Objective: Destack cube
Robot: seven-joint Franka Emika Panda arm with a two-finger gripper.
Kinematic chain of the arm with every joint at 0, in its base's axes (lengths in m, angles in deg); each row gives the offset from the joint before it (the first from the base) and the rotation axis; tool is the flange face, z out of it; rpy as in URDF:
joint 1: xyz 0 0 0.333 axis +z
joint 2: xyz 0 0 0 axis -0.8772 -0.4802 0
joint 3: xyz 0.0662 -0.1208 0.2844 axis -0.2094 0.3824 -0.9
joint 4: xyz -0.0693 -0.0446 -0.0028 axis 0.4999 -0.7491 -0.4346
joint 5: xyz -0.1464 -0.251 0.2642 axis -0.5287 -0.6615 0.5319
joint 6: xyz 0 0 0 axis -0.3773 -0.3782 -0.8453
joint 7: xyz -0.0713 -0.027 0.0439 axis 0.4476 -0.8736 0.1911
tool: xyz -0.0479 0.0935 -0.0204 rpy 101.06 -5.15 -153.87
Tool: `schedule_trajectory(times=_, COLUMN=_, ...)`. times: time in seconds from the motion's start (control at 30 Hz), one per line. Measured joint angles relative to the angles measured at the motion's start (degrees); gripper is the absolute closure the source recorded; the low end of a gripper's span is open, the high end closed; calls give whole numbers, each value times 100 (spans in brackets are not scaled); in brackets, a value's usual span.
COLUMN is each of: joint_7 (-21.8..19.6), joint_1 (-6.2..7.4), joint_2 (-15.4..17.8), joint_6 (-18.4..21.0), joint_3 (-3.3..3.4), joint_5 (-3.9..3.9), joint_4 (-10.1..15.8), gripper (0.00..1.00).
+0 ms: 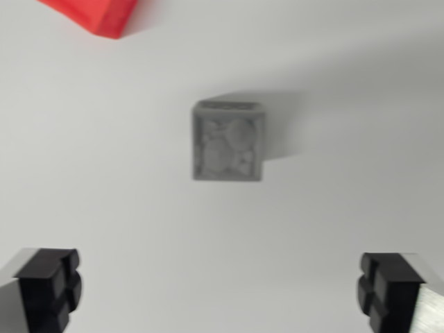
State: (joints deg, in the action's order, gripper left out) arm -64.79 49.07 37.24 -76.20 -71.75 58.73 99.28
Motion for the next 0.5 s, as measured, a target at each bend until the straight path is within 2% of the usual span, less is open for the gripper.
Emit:
schedule_trajectory(times=0.23, joint_7=-62, joint_1=0, joint_2=349, joint_6=496, joint_3=-11, joint_5=-68, joint_4=-156, gripper=0)
schedule_trajectory(times=0.5, joint_7=-101, joint_1=0, joint_2=637, joint_6=973, joint_3=-32, joint_5=-108, joint_4=-348, gripper=0)
